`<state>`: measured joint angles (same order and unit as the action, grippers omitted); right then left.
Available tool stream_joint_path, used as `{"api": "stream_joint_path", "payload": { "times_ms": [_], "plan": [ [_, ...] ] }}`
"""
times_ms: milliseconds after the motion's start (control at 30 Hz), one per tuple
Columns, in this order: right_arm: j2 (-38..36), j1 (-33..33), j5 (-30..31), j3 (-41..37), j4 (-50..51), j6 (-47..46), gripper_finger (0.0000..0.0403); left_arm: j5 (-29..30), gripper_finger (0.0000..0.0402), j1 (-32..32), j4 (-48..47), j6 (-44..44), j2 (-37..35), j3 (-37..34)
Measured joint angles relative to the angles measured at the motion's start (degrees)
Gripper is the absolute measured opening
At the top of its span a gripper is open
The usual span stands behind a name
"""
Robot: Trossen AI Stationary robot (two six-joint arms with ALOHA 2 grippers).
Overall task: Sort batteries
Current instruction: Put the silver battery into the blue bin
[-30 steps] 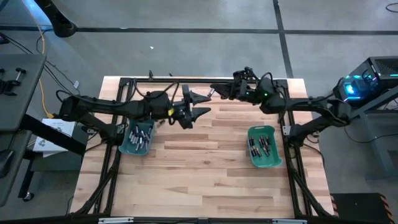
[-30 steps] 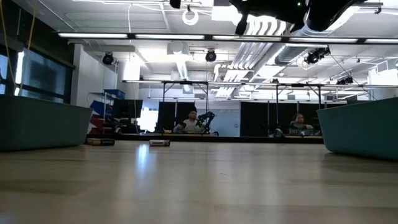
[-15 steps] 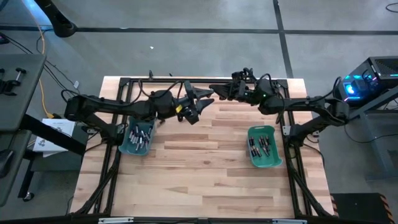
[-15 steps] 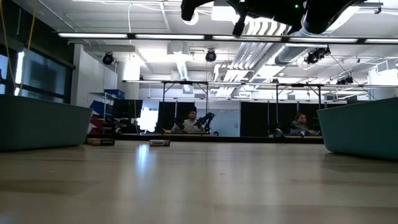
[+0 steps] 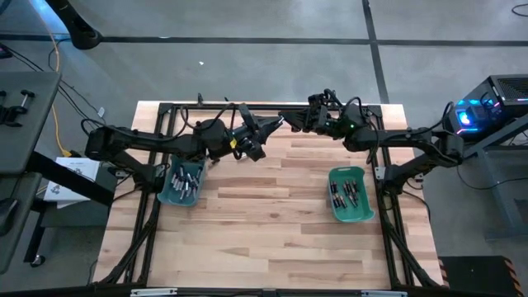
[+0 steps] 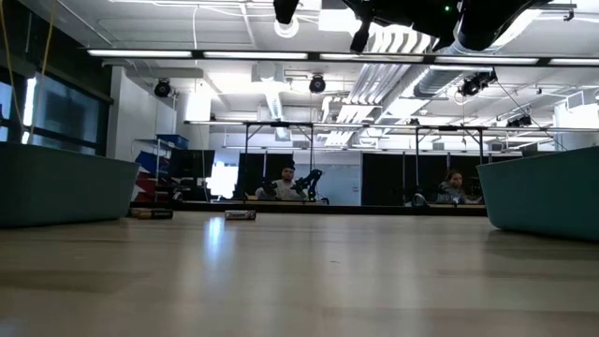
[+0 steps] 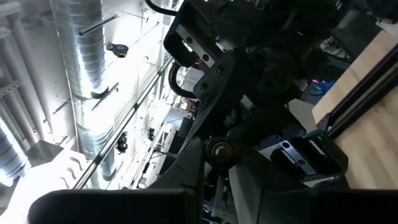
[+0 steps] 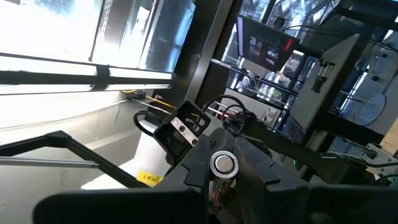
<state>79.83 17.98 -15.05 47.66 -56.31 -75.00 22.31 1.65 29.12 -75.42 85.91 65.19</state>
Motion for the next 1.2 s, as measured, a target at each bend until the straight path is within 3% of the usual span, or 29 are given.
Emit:
{"api": "stream_joint_path", "payload": {
  "times_ms": [200, 367, 567, 667, 767, 867, 1000, 1100, 1200],
  "plan": [
    [-0.02, -0.04, -0.63, 0.00, 0.19, 0.53, 0.0068, 0.24, 0.0039, -1.24, 0.66, 1.86, 0.00, 0.00],
    [0.00, 0.24, -0.60, 0.02, 2.01, 2.21, 0.0125, 1.91, 0.0039, -3.58, -1.68, 10.94, 0.02, -0.04],
    [-0.15, 5.56, -0.43, 0.02, 0.56, 6.45, 0.0172, 14.29, 0.0039, -7.87, -14.09, 35.25, -1.72, -0.04],
    [-1.49, 8.63, -0.45, 0.04, -0.76, 7.87, 0.0175, 19.82, 0.0039, -9.44, -27.03, 52.33, -4.65, -0.07],
    [-3.24, 11.32, -1.80, 0.04, -0.55, 8.63, 0.0175, 20.08, 0.0039, -9.55, -46.35, 73.65, -8.97, -0.07],
    [-4.42, 13.03, -2.65, 0.04, 0.43, 9.54, 0.0176, 14.10, 0.0039, -8.05, -69.65, 95.16, -12.93, -0.07],
    [-4.61, 13.90, -3.43, 0.04, 2.84, 10.66, 0.0176, -1.37, 0.0039, -6.11, -94.74, 117.36, -15.70, -0.08],
    [-4.61, 13.90, -3.70, 0.04, 6.28, 11.35, 0.0176, -13.45, 0.0039, -4.47, -102.93, 125.88, -16.10, -1.85],
    [-4.61, 13.88, -4.72, 0.04, 8.73, 11.98, 0.0176, -22.88, 0.0039, -2.76, -101.76, 127.69, -16.19, -6.98]
  ]
}}
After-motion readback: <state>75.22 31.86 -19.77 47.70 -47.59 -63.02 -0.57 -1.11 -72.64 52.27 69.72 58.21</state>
